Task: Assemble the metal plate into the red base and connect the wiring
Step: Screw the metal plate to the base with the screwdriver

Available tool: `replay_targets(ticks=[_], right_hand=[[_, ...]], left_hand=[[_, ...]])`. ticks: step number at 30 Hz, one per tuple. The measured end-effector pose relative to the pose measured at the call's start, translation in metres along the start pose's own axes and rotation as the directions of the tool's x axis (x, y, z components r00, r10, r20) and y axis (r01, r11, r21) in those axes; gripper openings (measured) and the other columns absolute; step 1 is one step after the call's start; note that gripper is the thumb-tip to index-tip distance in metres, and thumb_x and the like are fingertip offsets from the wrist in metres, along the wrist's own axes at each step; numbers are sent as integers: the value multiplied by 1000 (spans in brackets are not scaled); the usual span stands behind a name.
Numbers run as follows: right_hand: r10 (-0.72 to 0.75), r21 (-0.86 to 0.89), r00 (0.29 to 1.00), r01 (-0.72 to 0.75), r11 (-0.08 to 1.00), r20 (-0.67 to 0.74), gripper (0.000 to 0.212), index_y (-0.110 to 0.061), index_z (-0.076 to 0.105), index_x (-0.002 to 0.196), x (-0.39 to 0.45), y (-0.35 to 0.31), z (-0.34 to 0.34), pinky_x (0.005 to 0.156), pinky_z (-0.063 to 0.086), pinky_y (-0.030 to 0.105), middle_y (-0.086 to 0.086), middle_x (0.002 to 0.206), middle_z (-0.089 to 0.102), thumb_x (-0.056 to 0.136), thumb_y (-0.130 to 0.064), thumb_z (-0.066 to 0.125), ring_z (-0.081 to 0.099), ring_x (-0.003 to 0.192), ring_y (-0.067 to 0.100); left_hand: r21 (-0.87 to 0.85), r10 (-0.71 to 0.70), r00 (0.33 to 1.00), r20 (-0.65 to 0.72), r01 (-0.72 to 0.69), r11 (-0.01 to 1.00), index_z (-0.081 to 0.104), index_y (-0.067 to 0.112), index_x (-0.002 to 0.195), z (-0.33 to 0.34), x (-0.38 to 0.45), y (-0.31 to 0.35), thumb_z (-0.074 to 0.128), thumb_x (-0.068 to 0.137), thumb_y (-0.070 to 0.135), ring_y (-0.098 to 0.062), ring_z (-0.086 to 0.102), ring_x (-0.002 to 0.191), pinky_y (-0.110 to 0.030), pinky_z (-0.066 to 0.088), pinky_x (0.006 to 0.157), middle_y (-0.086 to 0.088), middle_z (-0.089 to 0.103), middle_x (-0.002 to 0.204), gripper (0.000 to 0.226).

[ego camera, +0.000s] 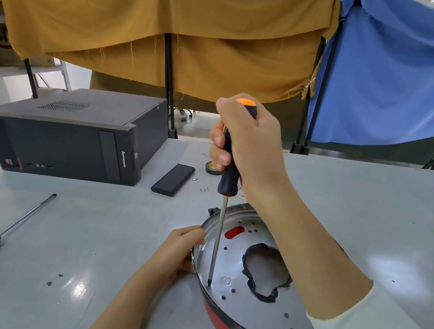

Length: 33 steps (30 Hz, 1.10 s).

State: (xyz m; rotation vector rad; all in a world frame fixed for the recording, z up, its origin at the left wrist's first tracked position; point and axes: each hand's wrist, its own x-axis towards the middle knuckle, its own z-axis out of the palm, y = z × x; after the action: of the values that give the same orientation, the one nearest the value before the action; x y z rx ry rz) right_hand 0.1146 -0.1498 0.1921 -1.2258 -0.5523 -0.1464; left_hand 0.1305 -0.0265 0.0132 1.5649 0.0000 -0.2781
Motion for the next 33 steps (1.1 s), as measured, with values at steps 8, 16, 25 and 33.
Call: replay_targets(ticks=[8,16,25,33], right_hand=[[-297,-391,883,145,909,-364,31,-20,42,63,-7,3,15,53,42,34,-1,53,43,90,-14,55,41,52,22],[-194,-263,961,138,955,-199,22,-18,47,79,-18,2,8,45,43,22,-3,58,49,86,-20,67,49,46,15],[46,-93,994,-55,994,-94,35,-18,40,65,-27,18,8,38,27,23,-4,46,32,91,-23,62,30,40,13],[109,-65,994,-108,992,2,33,-18,39,66,-16,19,12,37,27,19,-5,46,31,92,-14,59,30,38,11]], left_hand=[[-23,54,997,-63,-56,998,29,21,54,6,-5,2,51,64,18,-13,24,45,-16,27,40,3,25,54,24],[-11,83,995,-55,-84,996,30,22,51,6,-7,0,49,76,12,-11,26,43,-15,30,39,5,28,51,32],[-37,96,994,-55,-98,994,32,18,55,6,-9,0,52,67,20,-13,29,44,-18,34,40,2,29,54,23],[-11,119,991,-54,-119,993,39,11,62,7,-9,0,55,71,20,-15,35,46,-18,39,41,-1,35,54,20]])
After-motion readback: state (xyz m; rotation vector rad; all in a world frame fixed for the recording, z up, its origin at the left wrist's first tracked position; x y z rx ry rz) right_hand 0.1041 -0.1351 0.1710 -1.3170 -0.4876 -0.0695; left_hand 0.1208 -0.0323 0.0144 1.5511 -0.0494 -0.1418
